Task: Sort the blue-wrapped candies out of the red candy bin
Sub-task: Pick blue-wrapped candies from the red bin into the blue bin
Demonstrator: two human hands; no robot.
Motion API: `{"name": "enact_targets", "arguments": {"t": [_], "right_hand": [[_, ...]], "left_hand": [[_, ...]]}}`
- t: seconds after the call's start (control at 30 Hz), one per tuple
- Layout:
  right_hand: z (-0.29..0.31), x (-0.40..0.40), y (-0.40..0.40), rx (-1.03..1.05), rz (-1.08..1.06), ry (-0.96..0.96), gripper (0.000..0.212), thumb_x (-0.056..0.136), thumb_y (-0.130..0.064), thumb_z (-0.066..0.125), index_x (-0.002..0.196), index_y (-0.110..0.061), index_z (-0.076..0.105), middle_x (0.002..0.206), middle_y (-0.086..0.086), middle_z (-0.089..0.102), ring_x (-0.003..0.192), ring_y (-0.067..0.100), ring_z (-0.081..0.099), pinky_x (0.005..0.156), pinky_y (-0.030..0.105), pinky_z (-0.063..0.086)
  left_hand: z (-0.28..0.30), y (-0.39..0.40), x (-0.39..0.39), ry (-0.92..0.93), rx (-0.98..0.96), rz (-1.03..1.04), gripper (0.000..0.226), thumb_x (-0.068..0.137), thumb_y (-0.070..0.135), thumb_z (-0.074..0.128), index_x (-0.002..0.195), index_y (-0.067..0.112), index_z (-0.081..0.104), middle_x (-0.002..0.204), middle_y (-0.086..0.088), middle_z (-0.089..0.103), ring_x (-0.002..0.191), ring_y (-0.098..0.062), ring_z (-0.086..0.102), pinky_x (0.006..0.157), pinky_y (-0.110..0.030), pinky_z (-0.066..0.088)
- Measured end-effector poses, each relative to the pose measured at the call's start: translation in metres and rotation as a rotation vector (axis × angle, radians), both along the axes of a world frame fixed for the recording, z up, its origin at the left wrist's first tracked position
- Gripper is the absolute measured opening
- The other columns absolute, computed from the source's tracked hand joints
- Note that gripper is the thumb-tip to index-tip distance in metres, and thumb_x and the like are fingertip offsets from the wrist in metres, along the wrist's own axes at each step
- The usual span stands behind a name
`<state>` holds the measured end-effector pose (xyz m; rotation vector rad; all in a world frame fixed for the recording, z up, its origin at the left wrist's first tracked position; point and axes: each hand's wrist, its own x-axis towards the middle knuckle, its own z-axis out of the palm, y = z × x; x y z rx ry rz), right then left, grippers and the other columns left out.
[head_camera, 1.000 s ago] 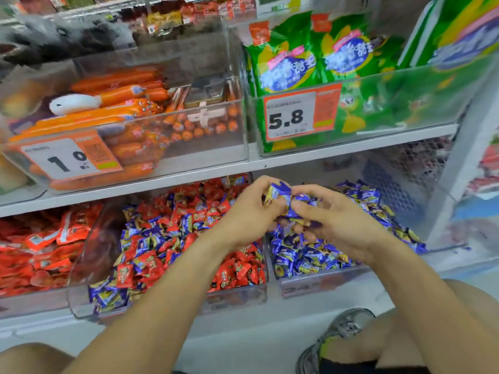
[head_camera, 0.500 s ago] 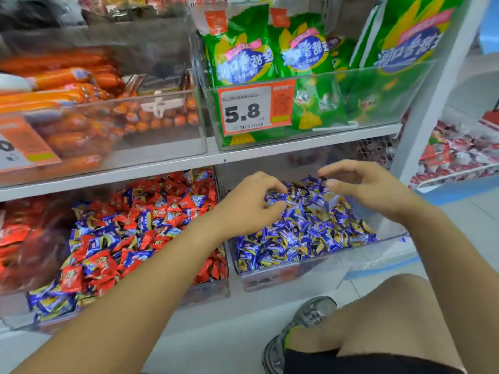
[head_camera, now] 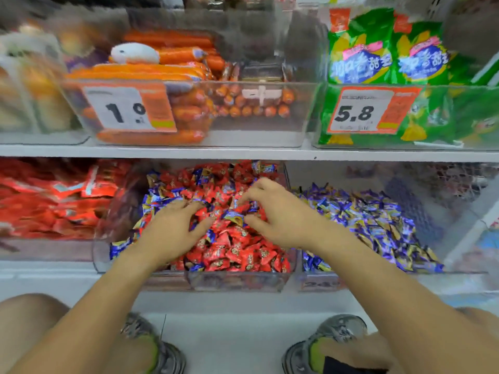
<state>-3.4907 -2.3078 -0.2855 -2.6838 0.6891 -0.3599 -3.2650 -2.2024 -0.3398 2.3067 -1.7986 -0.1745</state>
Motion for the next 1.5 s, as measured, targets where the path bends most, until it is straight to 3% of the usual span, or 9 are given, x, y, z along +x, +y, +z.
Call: {"name": "enact_targets", "arguments": {"t": [0.23,0.33,0.47,0.63,0.73,0.87,1.07,1.3,1.5], "right_hand": [[-0.014,0.067,-0.033,-0.125,-0.154,0.314,0.075,0.087,-0.067,0.052,0.151,-0.033,0.030,0.152,0.010,0.036,0.137,0.036,0.038,0.110,0.052,0.036],[-0.019,0.078,-0.040,0.007,-0.074,0.418,0.090,0.082,-0.070,0.060,0.155,-0.033,0.022,0.157,0.013,0.031,0.143,0.032,0.032,0.114,0.043,0.032],[-0.003,0.079,-0.039,0.070,0.021,0.446,0.065,0.085,-0.046,0.072,0.143,-0.028,0.048,0.135,0.004,0.057,0.121,0.023,0.054,0.089,0.023,0.038],[0.018,0.091,-0.032,-0.075,-0.050,0.382,0.036,0.087,-0.046,0.067,0.116,-0.025,0.065,0.112,-0.005,0.066,0.101,0.017,0.062,0.085,0.029,0.048],[0.005,0.120,-0.022,-0.002,0.047,0.219,0.034,0.089,-0.036,0.068,0.121,-0.026,0.062,0.116,-0.005,0.067,0.102,0.015,0.062,0.089,0.030,0.049],[-0.017,0.150,-0.023,-0.005,0.168,0.431,0.058,0.084,-0.042,0.073,0.136,-0.027,0.055,0.118,0.001,0.060,0.107,0.021,0.055,0.091,0.033,0.046],[-0.015,0.149,-0.032,0.080,0.146,0.502,0.033,0.084,-0.034,0.076,0.114,-0.021,0.071,0.094,-0.007,0.072,0.078,0.010,0.059,0.072,0.025,0.045],[-0.007,0.119,-0.042,0.317,0.069,0.270,0.009,0.086,-0.020,0.075,0.095,-0.023,0.074,0.082,-0.014,0.073,0.076,-0.005,0.065,0.071,0.015,0.049],[0.007,0.115,-0.042,0.346,0.097,0.253,0.018,0.087,-0.016,0.069,0.096,-0.031,0.069,0.078,-0.016,0.069,0.085,0.008,0.068,0.086,0.035,0.054]], "left_hand": [[0.022,0.005,0.030,0.227,0.049,-0.063,0.067,0.076,0.080,0.050,0.119,0.030,0.065,0.120,0.011,0.061,0.110,-0.007,0.056,0.095,-0.028,0.044],[0.045,0.000,0.048,0.336,0.151,-0.122,0.052,0.071,0.068,0.068,0.111,0.034,0.068,0.115,0.023,0.058,0.108,0.002,0.055,0.095,-0.024,0.043],[0.046,-0.001,0.069,0.570,-0.067,-0.056,0.023,0.080,0.050,0.071,0.081,0.027,0.070,0.086,0.013,0.072,0.080,0.001,0.065,0.081,-0.033,0.054],[0.032,0.000,0.081,0.437,-0.121,0.011,0.023,0.088,0.027,0.071,0.094,0.029,0.049,0.081,-0.007,0.065,0.063,-0.015,0.056,0.067,-0.039,0.050],[0.030,-0.004,0.078,0.238,-0.115,0.022,0.024,0.093,0.023,0.063,0.114,0.026,0.053,0.081,0.000,0.058,0.080,-0.019,0.058,0.070,-0.034,0.045],[0.024,-0.003,0.078,0.095,0.052,0.003,0.030,0.092,0.029,0.064,0.122,0.027,0.059,0.127,-0.006,0.048,0.118,-0.029,0.046,0.100,-0.041,0.040],[0.027,-0.005,0.077,0.173,0.122,-0.097,0.041,0.086,0.041,0.070,0.124,0.028,0.062,0.114,0.004,0.050,0.090,-0.011,0.049,0.080,-0.022,0.036],[0.026,-0.008,0.075,0.210,0.138,-0.068,0.029,0.089,0.034,0.069,0.116,0.025,0.066,0.111,0.006,0.061,0.103,-0.016,0.055,0.086,-0.029,0.042],[0.032,-0.015,0.083,0.449,-0.028,0.049,0.011,0.092,0.021,0.064,0.102,0.026,0.065,0.099,0.011,0.068,0.099,-0.010,0.063,0.092,-0.034,0.048]]}}
